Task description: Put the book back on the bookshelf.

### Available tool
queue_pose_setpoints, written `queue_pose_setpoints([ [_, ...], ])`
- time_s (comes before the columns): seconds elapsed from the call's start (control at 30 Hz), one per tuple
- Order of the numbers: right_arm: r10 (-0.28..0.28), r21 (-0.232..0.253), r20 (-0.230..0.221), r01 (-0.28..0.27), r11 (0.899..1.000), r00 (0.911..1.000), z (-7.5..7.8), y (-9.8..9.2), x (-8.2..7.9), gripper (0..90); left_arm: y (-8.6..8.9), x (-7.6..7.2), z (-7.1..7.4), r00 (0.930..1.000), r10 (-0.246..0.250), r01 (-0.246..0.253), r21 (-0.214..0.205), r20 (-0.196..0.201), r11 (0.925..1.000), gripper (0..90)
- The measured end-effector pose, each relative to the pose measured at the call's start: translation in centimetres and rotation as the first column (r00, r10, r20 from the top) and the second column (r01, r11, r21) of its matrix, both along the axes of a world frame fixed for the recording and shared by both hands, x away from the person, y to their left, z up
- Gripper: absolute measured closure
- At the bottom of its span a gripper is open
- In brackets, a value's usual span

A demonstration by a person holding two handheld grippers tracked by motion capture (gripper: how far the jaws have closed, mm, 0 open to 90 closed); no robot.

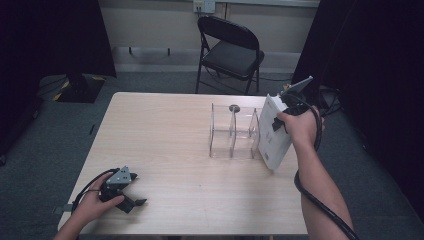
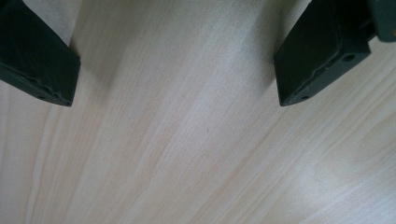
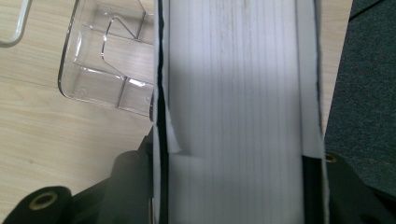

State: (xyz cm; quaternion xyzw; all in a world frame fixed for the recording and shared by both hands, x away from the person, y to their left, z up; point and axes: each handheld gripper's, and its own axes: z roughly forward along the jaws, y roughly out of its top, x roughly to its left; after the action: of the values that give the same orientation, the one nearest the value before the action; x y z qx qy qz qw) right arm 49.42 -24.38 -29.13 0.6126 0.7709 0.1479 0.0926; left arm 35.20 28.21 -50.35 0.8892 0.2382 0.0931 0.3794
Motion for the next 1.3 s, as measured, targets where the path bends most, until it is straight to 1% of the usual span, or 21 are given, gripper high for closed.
queue_pose_setpoints([
  [0.07, -0.005, 0.004, 0.002, 0.005, 1.000, 1.0000, 0.0, 0.0, 0.1, 52.7, 0.0, 0.0, 0.0, 1.0000, 0.000, 0.000, 0.000, 0.000, 1.0000, 0.0],
  [0.2, -0.007, -0.012, 0.004, 0.007, 1.000, 1.0000, 0.0, 0.2, 0.3, 52.7, 0.0, 0.0, 0.0, 1.0000, 0.000, 0.000, 0.000, 0.000, 1.0000, 0.0],
  [0.37, -0.010, -0.017, 0.004, 0.010, 1.000, 0.9999, 0.0, 0.3, 0.4, 52.8, 0.0, 0.0, 0.0, 1.0000, 0.000, 0.000, 0.001, 0.000, 1.0000, 0.0],
  [0.47, -0.027, -0.017, 0.008, 0.027, 0.999, 0.9996, -0.2, 0.3, 0.7, 52.7, 0.0, 0.0, 0.0, 1.0000, 0.000, 0.000, 0.001, 0.000, 1.0000, 0.0],
  [0.63, -0.032, -0.023, 0.009, 0.032, 0.999, 0.9994, -0.4, 0.5, 0.9, 52.8, 0.0, 0.0, 0.0, 1.0000, 0.000, 0.000, 0.000, 0.000, 1.0000, 0.0],
  [0.83, -0.046, -0.015, 0.013, 0.046, 0.999, 0.9989, -0.6, 0.8, 1.3, 52.8, 0.0, 0.0, 0.0, 1.0000, 0.000, 0.000, 0.000, 0.000, 1.0000, 0.0],
  [0.87, -0.046, -0.015, 0.013, 0.046, 0.999, 0.9989, -0.6, 0.8, 1.3, 52.8, 0.0, 0.0, 0.0, 1.0000, 0.000, 0.000, 0.000, 0.000, 1.0000, 0.0],
  [0.9, -0.040, -0.027, 0.018, 0.041, 0.999, 0.9990, -0.6, 0.9, 1.4, 52.7, 0.0, 0.0, 0.0, 1.0000, 0.000, 0.000, 0.000, 0.000, 1.0000, 0.0],
  [1.0, -0.039, -0.030, 0.014, 0.040, 0.999, 0.9991, -0.6, 1.0, 1.5, 52.7, 0.0, 0.0, 0.0, 1.0000, 0.000, 0.000, 0.000, 0.000, 1.0000, 0.0],
  [1.13, -0.047, -0.026, 0.023, 0.048, 0.999, 0.9986, -0.6, 0.8, 1.7, 52.8, 0.0, 0.0, 0.0, 1.0000, 0.000, 0.000, 0.000, 0.000, 1.0000, 0.0],
  [1.3, -0.050, -0.025, 0.022, 0.050, 0.998, 0.9985, -0.7, 0.9, 1.8, 52.7, 0.0, 0.0, 0.0, 1.0000, 0.000, 0.000, 0.000, -0.001, 1.0000, 0.0],
])
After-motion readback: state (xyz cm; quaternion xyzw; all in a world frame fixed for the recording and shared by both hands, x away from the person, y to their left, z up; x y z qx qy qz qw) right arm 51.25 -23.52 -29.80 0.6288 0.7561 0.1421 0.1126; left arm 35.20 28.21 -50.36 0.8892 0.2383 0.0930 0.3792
